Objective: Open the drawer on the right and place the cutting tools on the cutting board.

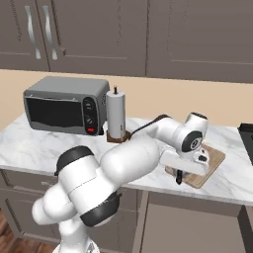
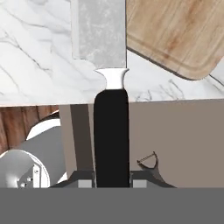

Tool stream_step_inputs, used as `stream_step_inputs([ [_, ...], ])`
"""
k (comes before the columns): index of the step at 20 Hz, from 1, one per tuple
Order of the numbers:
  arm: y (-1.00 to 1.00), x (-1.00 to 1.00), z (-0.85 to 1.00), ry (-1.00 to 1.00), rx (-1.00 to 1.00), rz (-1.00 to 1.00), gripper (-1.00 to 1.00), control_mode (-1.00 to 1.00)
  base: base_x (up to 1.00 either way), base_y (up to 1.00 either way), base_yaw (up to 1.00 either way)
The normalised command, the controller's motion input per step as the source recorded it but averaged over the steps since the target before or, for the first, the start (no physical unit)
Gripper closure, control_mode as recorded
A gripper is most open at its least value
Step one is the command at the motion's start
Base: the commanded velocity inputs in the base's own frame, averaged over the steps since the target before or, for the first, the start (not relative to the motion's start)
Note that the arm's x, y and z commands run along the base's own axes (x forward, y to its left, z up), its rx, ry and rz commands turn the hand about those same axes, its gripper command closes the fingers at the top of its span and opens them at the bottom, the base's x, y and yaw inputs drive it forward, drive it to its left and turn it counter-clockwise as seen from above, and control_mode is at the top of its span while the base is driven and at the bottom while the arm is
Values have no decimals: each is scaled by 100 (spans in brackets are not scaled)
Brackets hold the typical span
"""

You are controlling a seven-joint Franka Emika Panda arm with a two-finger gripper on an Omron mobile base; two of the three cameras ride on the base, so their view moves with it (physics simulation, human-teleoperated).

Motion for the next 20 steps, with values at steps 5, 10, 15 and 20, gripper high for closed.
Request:
stream_step_inputs([
  [5, 0, 72, 0, 0, 0, -8, 100, -100, 0, 0, 0],
  [10, 0, 55, -17, -3, 0, -7, 100, -100, 0, 0, 0],
  [15, 0, 41, -26, -7, 0, -7, 100, -100, 0, 0, 0],
  [20, 0, 41, -32, -6, 0, -8, 100, -100, 0, 0, 0],
])
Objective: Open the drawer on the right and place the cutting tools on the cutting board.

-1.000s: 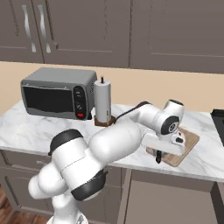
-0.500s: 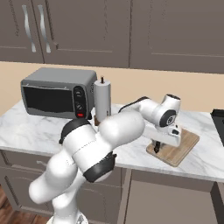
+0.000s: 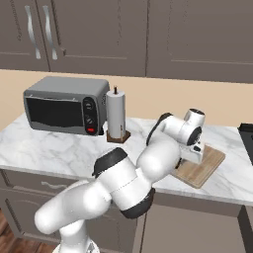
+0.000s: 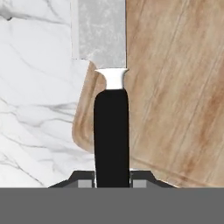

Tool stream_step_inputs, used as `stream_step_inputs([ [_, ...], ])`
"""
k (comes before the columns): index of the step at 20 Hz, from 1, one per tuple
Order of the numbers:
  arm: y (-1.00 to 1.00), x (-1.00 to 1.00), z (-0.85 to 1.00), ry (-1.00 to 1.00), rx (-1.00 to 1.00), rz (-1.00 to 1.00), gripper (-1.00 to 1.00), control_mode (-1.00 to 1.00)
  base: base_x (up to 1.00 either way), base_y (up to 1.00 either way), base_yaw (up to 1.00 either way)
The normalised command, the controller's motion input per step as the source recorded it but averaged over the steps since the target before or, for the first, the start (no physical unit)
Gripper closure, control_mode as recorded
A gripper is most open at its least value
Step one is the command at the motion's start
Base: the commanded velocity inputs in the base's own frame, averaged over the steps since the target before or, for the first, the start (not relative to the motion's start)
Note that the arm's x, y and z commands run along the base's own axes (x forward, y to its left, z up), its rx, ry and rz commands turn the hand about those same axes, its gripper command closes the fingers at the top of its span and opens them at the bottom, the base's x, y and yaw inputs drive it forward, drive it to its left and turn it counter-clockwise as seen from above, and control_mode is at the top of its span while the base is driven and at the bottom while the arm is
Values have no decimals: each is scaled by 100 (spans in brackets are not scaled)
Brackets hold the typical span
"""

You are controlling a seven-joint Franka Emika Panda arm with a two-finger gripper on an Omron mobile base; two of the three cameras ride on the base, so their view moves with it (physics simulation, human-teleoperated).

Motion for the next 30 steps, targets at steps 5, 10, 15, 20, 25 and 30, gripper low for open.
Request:
stream_step_inputs([
  [5, -1, 22, -37, -2, -2, -10, 100, -100, 0, 0, 0],
  [10, -13, 12, -41, -3, -7, -12, 100, -100, 0, 0, 0],
  [15, -12, 0, -23, -5, -10, -12, -100, -100, 0, 0, 0],
  [20, -1, 0, 0, -10, -8, -11, -100, -100, 0, 0, 0],
  [25, 0, 0, 1, -7, -5, -10, -100, -100, 0, 0, 0],
  [30, 0, -51, 58, -13, 0, -8, -100, -100, 0, 0, 0],
])
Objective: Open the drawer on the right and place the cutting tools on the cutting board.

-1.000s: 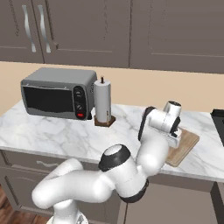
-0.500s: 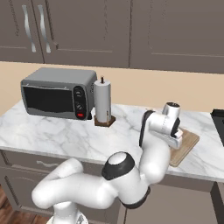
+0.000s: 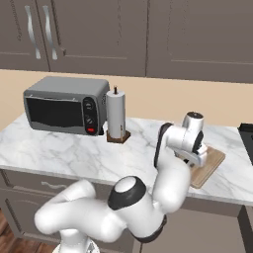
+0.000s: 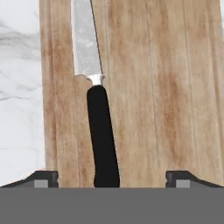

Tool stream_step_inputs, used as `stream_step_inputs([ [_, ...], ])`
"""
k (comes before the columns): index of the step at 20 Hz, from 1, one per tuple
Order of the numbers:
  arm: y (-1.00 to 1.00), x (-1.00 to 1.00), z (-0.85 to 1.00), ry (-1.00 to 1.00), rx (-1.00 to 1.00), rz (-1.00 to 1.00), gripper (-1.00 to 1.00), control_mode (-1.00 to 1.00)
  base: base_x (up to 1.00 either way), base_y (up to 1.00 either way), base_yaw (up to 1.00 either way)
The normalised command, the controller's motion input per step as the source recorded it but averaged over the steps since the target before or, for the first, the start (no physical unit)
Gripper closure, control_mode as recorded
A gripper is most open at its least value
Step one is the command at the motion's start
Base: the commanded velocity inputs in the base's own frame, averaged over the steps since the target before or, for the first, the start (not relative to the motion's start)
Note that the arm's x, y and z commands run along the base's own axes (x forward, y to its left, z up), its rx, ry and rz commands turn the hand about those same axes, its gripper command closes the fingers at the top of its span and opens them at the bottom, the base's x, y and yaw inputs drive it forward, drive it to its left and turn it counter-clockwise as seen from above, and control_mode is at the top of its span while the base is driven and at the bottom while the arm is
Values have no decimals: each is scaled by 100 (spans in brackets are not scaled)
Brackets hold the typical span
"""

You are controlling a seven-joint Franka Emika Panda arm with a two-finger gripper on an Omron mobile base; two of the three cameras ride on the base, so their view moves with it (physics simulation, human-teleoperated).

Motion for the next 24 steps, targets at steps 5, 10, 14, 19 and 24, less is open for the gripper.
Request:
stream_step_inputs([
  [5, 0, -98, 80, -14, 0, -8, -100, -100, 0, 0, 0],
  [10, 0, -99, 61, -3, -8, -5, -100, -100, 0, 0, 0],
  [14, 0, -100, 36, 0, -13, -1, -100, -100, 0, 0, 0],
  [19, 0, -100, 5, 0, -17, 0, -100, -100, 0, 0, 0],
  [24, 0, -100, 0, 0, -14, 0, -100, -100, 0, 0, 0],
])
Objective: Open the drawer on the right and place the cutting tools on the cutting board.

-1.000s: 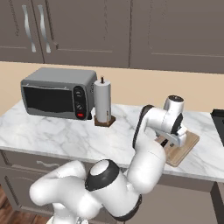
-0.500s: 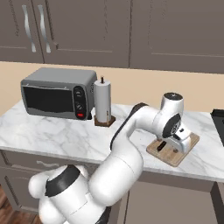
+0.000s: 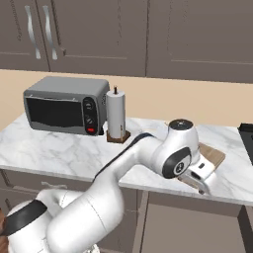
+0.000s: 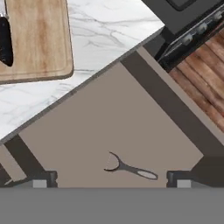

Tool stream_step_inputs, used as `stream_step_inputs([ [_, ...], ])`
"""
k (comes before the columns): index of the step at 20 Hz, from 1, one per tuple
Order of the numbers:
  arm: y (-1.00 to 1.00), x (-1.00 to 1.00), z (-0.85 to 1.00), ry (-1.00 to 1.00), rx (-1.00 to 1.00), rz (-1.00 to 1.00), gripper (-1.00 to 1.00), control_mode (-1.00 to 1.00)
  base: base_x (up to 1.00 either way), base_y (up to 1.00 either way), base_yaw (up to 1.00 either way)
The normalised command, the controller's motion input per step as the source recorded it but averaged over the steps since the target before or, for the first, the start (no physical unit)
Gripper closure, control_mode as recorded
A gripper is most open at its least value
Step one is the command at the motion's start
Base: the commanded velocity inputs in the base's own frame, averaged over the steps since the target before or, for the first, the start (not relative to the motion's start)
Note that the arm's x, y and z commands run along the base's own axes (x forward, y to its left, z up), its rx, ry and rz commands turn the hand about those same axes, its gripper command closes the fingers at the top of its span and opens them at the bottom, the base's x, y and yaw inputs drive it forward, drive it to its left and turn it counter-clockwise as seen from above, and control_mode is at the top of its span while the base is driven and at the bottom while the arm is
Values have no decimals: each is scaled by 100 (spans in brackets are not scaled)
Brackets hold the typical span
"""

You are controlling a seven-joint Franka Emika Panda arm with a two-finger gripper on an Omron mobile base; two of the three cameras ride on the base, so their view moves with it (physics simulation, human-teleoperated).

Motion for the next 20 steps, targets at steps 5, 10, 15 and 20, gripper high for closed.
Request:
stream_step_inputs([
  [5, 12, -91, 0, 1, -6, 0, -100, -100, 0, 0, 0],
  [10, 21, -61, 0, 4, 0, 9, -100, -100, 0, 0, 0],
  [15, 37, -38, -3, 8, 0, 16, -100, -100, 0, 0, 0],
  [20, 37, -10, -11, 19, 0, 17, -100, -100, 0, 0, 0],
])
